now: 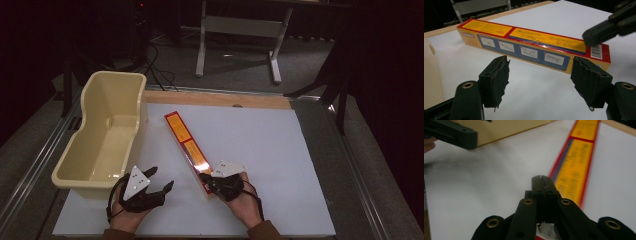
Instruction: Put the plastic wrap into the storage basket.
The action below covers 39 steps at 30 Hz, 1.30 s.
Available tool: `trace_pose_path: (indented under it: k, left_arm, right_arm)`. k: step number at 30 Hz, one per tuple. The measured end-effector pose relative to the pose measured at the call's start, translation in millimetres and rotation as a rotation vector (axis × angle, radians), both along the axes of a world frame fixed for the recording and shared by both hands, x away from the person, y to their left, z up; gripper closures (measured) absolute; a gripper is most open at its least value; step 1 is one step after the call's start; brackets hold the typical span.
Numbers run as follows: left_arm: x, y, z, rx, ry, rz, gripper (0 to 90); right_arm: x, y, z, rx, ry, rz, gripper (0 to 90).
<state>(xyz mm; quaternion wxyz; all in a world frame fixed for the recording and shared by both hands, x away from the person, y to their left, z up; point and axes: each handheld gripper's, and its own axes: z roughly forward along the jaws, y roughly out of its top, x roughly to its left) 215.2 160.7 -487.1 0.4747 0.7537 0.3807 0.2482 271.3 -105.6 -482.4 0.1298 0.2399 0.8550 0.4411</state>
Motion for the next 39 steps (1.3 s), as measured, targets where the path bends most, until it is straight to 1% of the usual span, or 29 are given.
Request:
trace_pose_path:
  k: [3,5,7,8,9,11,12,13,14,15,19,22,23,26,28,29,30,31,33,36,39]
  left_arm:
    - [-0.2,-1.5,-0.3,0.006,0.002,-0.004,30.2]
    - [-0.3,-2.6,-0.6,0.011,0.002,-0.005,30.2]
    - [-1.1,-3.1,0.0,0.011,-0.004,-0.009,30.1]
    - [-1.5,-3.2,0.2,0.01,-0.006,-0.011,30.1]
    - [-1.5,-3.3,0.1,0.01,-0.005,-0.012,30.0]
    - [-1.0,-3.6,-0.4,0.011,-0.002,-0.012,30.0]
    - [-1.0,-3.6,-0.4,0.011,-0.002,-0.012,30.0]
    - [-1.0,-3.6,-0.4,0.011,-0.002,-0.012,30.0]
    - [-1.4,-4.2,-0.3,0.012,-0.001,-0.013,30.0]
    - [-1.4,-4.4,-0.4,0.013,0.001,-0.013,30.0]
    - [-1.3,-3.9,-0.5,0.011,0.001,-0.013,30.0]
    - [-1.0,-3.7,-0.6,0.012,0.001,-0.01,30.0]
    - [-0.8,-3.7,-0.6,0.013,0.001,-0.011,30.0]
    - [-0.6,-3.8,-0.7,0.012,0.001,-0.009,30.0]
    - [-0.6,-3.8,-0.6,0.01,0.001,-0.009,30.0]
    - [-0.6,-3.9,-0.7,0.011,0.001,-0.01,29.9]
    - [-0.5,-3.9,-0.7,0.011,0.002,-0.011,29.9]
    - [-0.6,-4.0,-0.8,0.011,0.002,-0.011,29.9]
    - [-0.7,-4.1,-0.8,0.01,0.003,-0.01,29.9]
    - [-0.9,-4.0,-0.6,0.01,0.001,-0.011,29.8]
    - [-1.0,-3.5,-0.4,0.007,0.0,-0.01,29.8]
  right_arm:
    - [-0.2,11.6,-3.9,-0.025,0.01,0.018,89.7]
    - [1.2,17.9,-8.6,-0.032,0.031,0.024,89.6]
    - [1.3,23.0,-13.1,-0.051,0.041,0.033,89.7]
    - [0.8,24.9,-14.9,-0.069,0.037,0.038,89.7]
    - [0.2,26.7,-17.2,-0.099,0.035,0.037,89.7]
    - [1.3,27.0,-19.7,-0.144,0.036,0.012,89.7]
    - [1.3,27.0,-19.7,-0.144,0.036,0.012,89.7]
    - [2.7,25.7,-20.0,-0.134,0.047,0.014,89.7]
    - [4.2,24.1,-19.6,-0.15,0.05,-0.003,89.8]
    - [4.7,22.7,-19.7,-0.165,0.04,-0.007,89.8]
    - [8.9,11.2,-17.7,-0.188,0.042,-0.04,89.8]
    - [14.7,-0.6,-16.6,-0.183,0.066,-0.065,89.8]
    - [16.4,-3.4,-16.4,-0.184,0.066,-0.072,89.8]
    - [19.5,-8.3,-15.1,-0.197,0.072,-0.077,89.8]
    - [21.2,-9.4,-14.2,-0.193,0.091,-0.059,89.5]
    - [21.7,-9.9,-13.2,-0.168,0.109,-0.034,87.1]
    - [22.1,-10.4,-11.5,-0.14,0.116,-0.007,83.9]
    - [22.2,-9.9,-9.2,-0.125,0.116,0.001,81.3]
    - [23.5,-7.2,-4.5,-0.11,0.11,0.012,77.3]
    - [28.5,-1.4,2.3,-0.091,0.09,0.012,66.7]
    - [36.9,4.6,6.5,-0.092,0.059,-0.015,54.1]
